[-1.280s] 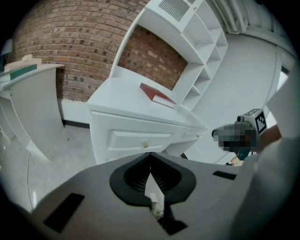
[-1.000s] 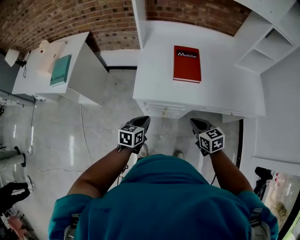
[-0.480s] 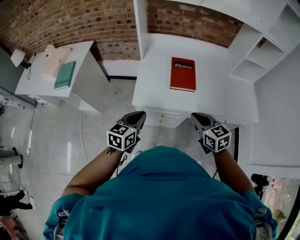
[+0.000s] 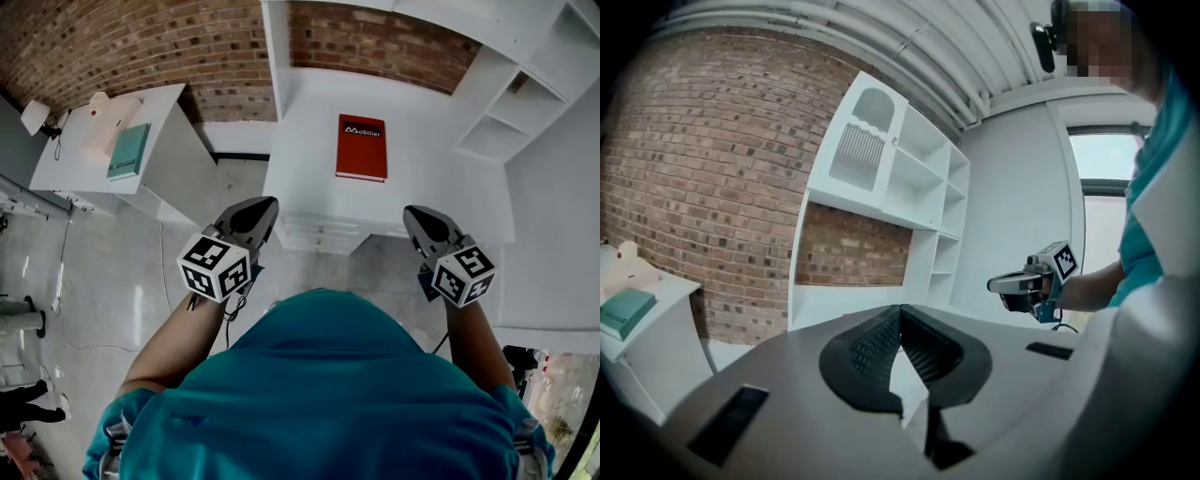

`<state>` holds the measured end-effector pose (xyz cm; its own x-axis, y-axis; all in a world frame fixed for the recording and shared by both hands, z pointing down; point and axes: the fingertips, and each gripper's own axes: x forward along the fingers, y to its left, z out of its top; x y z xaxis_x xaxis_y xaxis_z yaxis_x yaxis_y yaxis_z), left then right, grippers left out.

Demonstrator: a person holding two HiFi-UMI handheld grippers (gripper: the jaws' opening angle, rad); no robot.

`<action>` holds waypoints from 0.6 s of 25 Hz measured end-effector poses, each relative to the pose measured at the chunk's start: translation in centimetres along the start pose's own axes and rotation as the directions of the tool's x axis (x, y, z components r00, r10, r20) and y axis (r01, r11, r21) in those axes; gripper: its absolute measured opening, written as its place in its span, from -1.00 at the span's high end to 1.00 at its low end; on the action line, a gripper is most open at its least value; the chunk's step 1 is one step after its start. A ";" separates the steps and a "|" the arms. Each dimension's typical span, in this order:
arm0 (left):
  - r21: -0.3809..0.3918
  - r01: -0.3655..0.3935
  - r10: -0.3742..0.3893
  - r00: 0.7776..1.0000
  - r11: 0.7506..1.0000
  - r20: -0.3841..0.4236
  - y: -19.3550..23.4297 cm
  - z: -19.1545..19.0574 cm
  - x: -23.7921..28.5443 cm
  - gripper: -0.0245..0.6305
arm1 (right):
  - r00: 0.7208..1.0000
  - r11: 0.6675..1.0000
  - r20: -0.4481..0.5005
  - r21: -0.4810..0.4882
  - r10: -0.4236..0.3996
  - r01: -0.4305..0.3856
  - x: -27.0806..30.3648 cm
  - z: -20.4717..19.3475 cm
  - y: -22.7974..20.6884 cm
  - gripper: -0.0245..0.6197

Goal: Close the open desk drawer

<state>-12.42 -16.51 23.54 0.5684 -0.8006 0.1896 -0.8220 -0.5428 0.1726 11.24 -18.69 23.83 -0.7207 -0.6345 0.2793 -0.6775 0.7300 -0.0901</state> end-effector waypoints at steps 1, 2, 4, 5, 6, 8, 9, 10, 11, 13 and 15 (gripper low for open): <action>0.009 0.001 -0.001 1.000 1.000 0.011 -0.2 0.7 -0.3 0.88 | 1.000 1.000 0.012 0.000 -0.002 0.002 -0.4 0.6 0.0 0.86; 0.018 0.003 -0.003 1.000 1.000 0.021 -0.4 1.3 -0.5 0.88 | 1.000 1.000 0.022 0.000 -0.003 0.003 -0.7 1.2 0.0 0.86; 0.028 0.007 -0.009 0.999 1.000 0.038 -0.7 2.3 -0.8 0.88 | 0.999 1.000 0.039 -0.002 -0.005 0.006 -1.1 2.2 -0.1 0.86; 0.029 0.010 -0.011 0.999 1.000 0.044 -0.8 2.7 -0.9 0.88 | 0.999 1.000 0.045 -0.005 -0.006 0.006 -1.1 2.5 -0.1 0.86; 0.029 0.011 -0.012 0.999 1.000 0.049 -0.9 2.9 -1.0 0.88 | 0.999 1.000 0.049 -0.010 -0.006 0.006 -1.2 2.7 0.0 0.86; 0.030 0.013 -0.015 0.998 0.999 0.057 -1.2 3.3 -1.1 0.88 | 0.999 1.000 0.049 -0.023 -0.002 0.003 -1.2 2.9 0.3 0.86; 0.032 0.016 -0.017 0.998 0.999 0.060 -1.4 3.4 -1.1 0.88 | 0.999 1.000 0.048 -0.029 0.000 0.001 -1.2 2.9 0.4 0.86; 0.036 0.018 -0.021 0.998 0.999 0.062 -1.6 3.5 -1.1 0.88 | 0.999 0.999 0.046 -0.032 0.002 -0.001 -1.2 2.8 0.5 0.86; 0.041 0.022 -0.024 0.998 0.999 0.062 -1.8 3.6 -1.0 0.88 | 0.999 0.999 0.044 -0.033 0.005 -0.004 -1.2 2.8 0.6 0.86; 0.052 0.028 -0.031 0.998 0.998 0.060 -2.1 3.6 -1.0 0.88 | 0.999 0.999 0.040 -0.033 0.010 -0.009 -1.1 2.6 0.8 0.86; 0.057 0.031 -0.034 0.998 0.998 0.056 -2.2 3.5 -1.0 0.88 | 0.999 0.999 0.037 -0.032 0.013 -0.011 -0.9 2.4 0.9 0.86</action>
<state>-11.32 -15.38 19.55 0.5933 -0.7946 0.1287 -0.8047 -0.5809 0.1227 10.96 -18.03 21.21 -0.7341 -0.6341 0.2429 -0.6642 0.7449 -0.0628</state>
